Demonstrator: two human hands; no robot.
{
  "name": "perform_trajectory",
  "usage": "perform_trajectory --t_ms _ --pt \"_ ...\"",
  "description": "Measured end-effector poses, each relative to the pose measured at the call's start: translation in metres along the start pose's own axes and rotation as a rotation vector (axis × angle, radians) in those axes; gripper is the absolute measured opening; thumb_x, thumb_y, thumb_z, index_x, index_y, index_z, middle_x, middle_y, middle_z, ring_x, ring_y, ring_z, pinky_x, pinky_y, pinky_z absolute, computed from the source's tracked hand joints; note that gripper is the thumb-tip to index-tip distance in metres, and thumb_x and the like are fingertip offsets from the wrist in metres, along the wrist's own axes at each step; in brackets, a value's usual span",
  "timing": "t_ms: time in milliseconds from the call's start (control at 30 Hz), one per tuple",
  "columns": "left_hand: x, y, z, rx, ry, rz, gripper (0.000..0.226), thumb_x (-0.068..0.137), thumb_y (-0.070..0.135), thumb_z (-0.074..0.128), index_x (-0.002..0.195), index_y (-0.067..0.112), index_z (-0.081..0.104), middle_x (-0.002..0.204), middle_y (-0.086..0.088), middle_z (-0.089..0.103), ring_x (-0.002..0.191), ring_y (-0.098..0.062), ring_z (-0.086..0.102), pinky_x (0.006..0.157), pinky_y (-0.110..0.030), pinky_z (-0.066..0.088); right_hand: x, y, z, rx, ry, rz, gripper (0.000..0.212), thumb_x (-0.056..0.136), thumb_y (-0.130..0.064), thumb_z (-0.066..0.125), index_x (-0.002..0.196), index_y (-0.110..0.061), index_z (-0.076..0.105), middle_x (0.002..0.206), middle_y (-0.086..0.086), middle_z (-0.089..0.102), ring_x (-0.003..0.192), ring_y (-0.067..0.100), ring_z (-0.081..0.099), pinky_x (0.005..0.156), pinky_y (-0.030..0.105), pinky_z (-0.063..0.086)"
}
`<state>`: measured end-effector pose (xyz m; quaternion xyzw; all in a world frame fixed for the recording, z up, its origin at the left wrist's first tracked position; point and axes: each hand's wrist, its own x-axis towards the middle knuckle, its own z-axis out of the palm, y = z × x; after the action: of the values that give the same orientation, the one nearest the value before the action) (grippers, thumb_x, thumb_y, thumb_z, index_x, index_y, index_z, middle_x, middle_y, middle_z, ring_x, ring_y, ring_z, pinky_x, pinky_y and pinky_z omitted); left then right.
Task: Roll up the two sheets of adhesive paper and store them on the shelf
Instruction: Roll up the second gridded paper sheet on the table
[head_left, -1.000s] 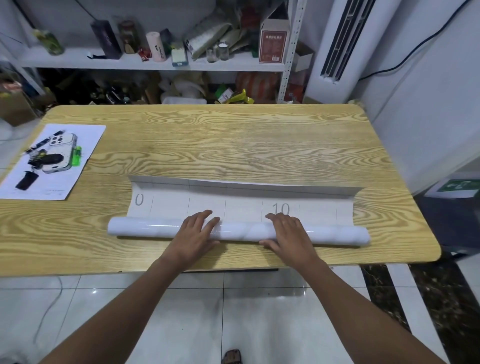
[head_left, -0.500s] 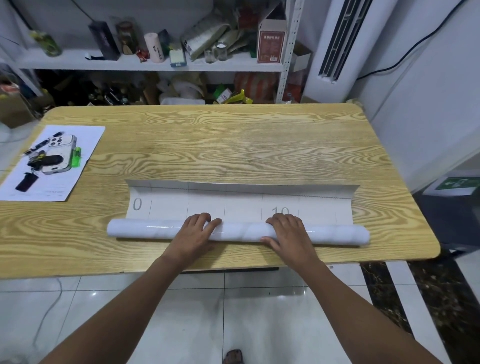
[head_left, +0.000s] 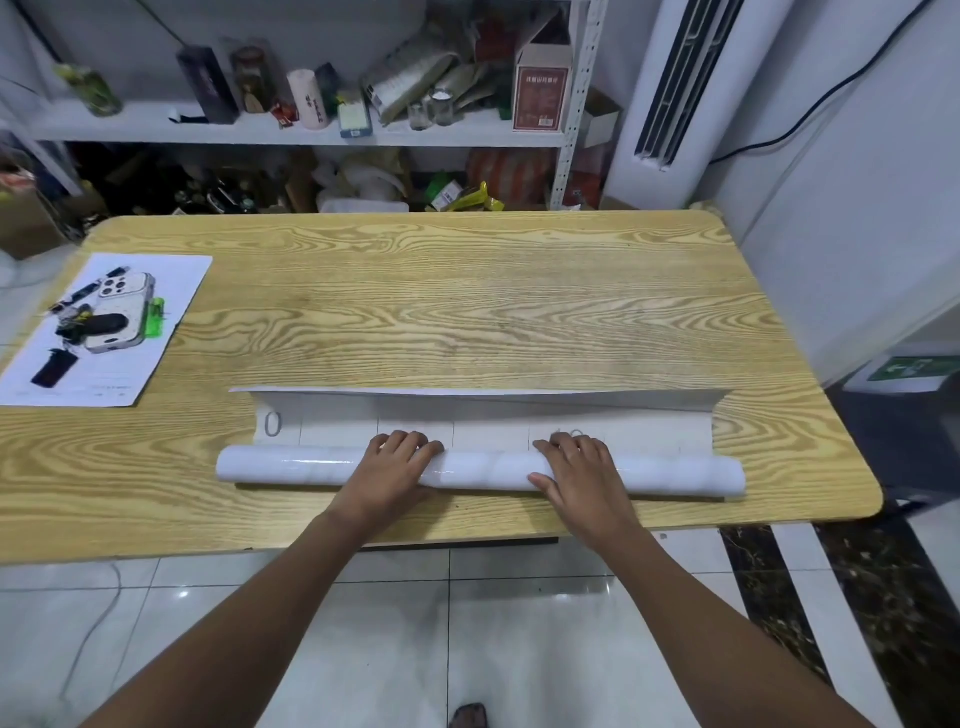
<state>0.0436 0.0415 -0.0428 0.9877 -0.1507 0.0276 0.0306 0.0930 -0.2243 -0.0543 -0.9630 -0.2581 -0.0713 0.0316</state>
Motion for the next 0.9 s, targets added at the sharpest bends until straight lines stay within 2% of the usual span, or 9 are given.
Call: perform_trajectory --t_ms 67,167,267,367,467,567,733,900 --pt "0.0 -0.003 0.0 -0.035 -0.034 0.008 0.066 0.054 0.04 0.083 0.106 0.022 0.046 0.09 0.001 0.063 0.079 -0.021 0.062 0.071 -0.033 0.051 -0.003 -0.001 -0.002 0.014 -0.019 -0.003 0.052 0.091 -0.05 0.028 0.117 -0.018 0.06 0.104 0.0 0.062 0.095 0.025 0.059 0.088 0.035 0.038" --pt "-0.003 -0.005 0.001 -0.119 -0.095 0.019 0.046 0.078 0.049 0.052 0.114 0.021 0.046 0.1 -0.002 0.059 0.083 -0.023 0.059 0.072 -0.033 0.048 -0.006 -0.001 -0.004 0.077 -0.019 -0.009 0.053 0.09 -0.054 0.032 0.118 -0.016 0.056 0.106 0.0 0.062 0.095 0.026 0.058 0.09 0.034 0.033" --pt "-0.004 -0.004 -0.001 -0.265 -0.111 -0.018 0.048 0.084 0.041 0.056 0.122 0.011 0.05 0.11 -0.012 0.05 0.089 -0.028 0.052 0.079 -0.035 0.04 -0.005 0.0 -0.005 0.123 -0.02 -0.021 0.056 0.09 -0.059 0.029 0.116 -0.016 0.055 0.107 0.0 0.061 0.093 0.025 0.057 0.089 0.034 0.031" --pt "-0.003 -0.004 -0.003 -0.28 -0.14 -0.029 0.061 0.084 0.049 0.039 0.126 0.006 0.049 0.108 -0.012 0.051 0.091 -0.029 0.052 0.082 -0.035 0.039 -0.003 -0.001 -0.006 0.146 -0.012 -0.032 0.06 0.092 -0.062 0.022 0.113 -0.016 0.055 0.105 0.0 0.06 0.09 0.025 0.057 0.088 0.033 0.031" --pt "-0.002 -0.006 -0.004 -0.281 -0.167 -0.042 0.067 0.082 0.054 0.029 0.128 0.009 0.047 0.111 -0.009 0.051 0.097 -0.028 0.052 0.088 -0.035 0.037 -0.002 -0.003 -0.005 0.132 -0.006 -0.039 0.054 0.089 -0.059 0.033 0.111 -0.016 0.057 0.104 -0.001 0.06 0.088 0.023 0.057 0.087 0.032 0.031" --pt "-0.001 -0.007 -0.005 -0.282 -0.186 -0.046 0.067 0.082 0.056 0.025 0.126 0.011 0.048 0.114 -0.007 0.05 0.098 -0.028 0.051 0.091 -0.034 0.035 -0.002 -0.002 -0.004 0.119 0.009 -0.054 0.053 0.089 -0.058 0.036 0.111 -0.015 0.057 0.104 -0.001 0.06 0.088 0.022 0.057 0.089 0.032 0.032" --pt "0.0 -0.008 -0.007 -0.251 -0.175 -0.02 0.071 0.081 0.058 0.017 0.126 0.013 0.048 0.116 -0.004 0.051 0.106 -0.024 0.046 0.096 -0.034 0.033 -0.001 -0.001 -0.007 0.111 0.021 -0.044 0.063 0.093 -0.062 0.019 0.111 -0.016 0.057 0.102 0.0 0.059 0.087 0.022 0.056 0.086 0.032 0.036" --pt "0.003 -0.007 -0.011 -0.237 -0.238 -0.015 0.079 0.077 0.06 0.004 0.13 0.017 0.045 0.118 0.0 0.052 0.114 -0.02 0.04 0.095 -0.028 0.025 -0.002 0.002 -0.009 0.118 -0.017 -0.054 0.066 0.092 -0.065 0.017 0.111 -0.016 0.057 0.102 0.0 0.06 0.087 0.022 0.057 0.085 0.031 0.033"
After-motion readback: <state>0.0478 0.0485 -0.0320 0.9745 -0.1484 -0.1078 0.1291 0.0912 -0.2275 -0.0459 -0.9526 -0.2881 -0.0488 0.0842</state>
